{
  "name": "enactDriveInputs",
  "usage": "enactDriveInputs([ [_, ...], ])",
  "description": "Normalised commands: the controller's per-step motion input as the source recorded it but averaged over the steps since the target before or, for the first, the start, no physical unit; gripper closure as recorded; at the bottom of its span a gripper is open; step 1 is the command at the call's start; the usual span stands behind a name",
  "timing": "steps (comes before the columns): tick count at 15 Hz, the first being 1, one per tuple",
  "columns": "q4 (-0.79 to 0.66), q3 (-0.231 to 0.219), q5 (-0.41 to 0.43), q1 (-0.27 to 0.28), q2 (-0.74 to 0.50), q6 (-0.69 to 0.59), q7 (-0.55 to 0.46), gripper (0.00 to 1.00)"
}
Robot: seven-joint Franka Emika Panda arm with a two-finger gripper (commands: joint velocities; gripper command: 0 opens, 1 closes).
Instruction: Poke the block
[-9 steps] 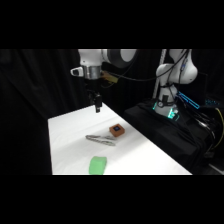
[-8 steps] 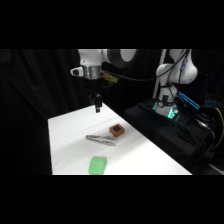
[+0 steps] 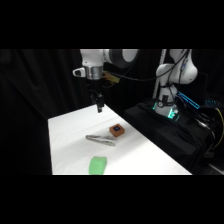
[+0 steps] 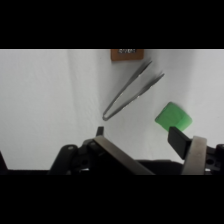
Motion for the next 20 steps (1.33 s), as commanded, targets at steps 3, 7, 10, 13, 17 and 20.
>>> enactDriveInputs([
  [3, -0.44, 0.004, 0.001, -0.04, -0.35, 0.15, 0.03, 0.0],
  [7, -0.4, 0.001, 0.008, -0.042, -0.3, 0.2, 0.02, 0.0],
  [10, -0.32, -0.002, 0.027, -0.043, -0.2, 0.27, 0.02, 0.35],
  [13, -0.27, -0.013, 0.031, -0.05, -0.15, 0.3, 0.02, 0.59],
  [17, -0.23, -0.026, 0.032, -0.057, -0.13, 0.27, 0.0, 0.93],
  [20, -0.25, -0.011, 0.041, -0.038, -0.08, 0.29, -0.01, 1.0],
])
